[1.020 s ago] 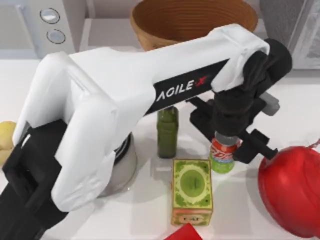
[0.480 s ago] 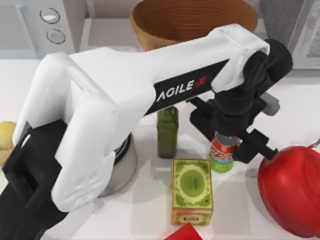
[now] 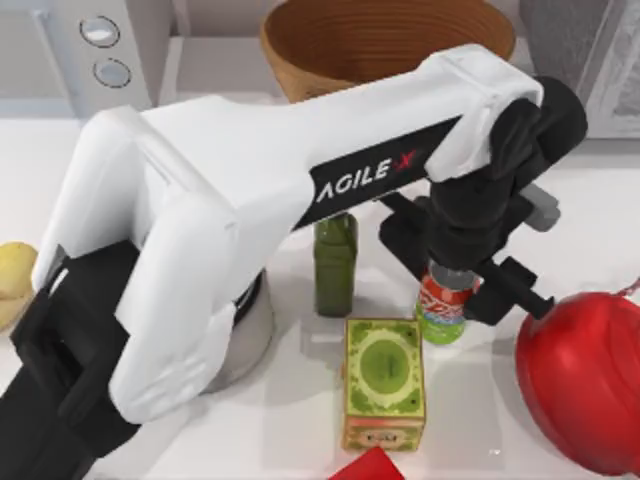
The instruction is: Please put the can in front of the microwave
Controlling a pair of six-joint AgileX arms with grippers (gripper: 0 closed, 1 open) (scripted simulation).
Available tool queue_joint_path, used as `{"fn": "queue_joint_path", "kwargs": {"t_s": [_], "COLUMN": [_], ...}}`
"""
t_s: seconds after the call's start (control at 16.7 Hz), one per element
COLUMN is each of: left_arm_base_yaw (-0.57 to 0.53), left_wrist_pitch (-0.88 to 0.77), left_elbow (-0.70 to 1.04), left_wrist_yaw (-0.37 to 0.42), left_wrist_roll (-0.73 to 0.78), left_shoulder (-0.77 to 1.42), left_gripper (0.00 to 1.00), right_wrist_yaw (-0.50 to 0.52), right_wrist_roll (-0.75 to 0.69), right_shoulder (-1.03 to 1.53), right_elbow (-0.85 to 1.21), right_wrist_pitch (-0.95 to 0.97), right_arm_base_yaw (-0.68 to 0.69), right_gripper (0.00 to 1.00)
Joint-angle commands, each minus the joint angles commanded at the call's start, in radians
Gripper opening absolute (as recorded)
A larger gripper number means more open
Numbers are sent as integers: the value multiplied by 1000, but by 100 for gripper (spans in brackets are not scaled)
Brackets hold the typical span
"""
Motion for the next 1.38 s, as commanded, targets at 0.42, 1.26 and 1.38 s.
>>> {"fn": "queue_joint_path", "kwargs": {"t_s": [0.42,1.26,1.38], "left_arm_base_yaw": [19,108,222], "left_wrist_pitch": [-120,-115,-118], "left_elbow": [131,172,164], "left_wrist_yaw": [-16,33,45], "left_wrist_roll": [31,83,167], "left_shoulder": [49,-96,-173], "left_gripper": [0,0,0], "right_wrist_yaw": [0,0,0], "right_wrist_roll": [0,0,0], "right_shoulder": [0,0,0], "right_elbow": [0,0,0], "right_wrist_pitch": [0,0,0], "right_arm_base_yaw": [0,0,0], "right_gripper": [100,100,100]}}
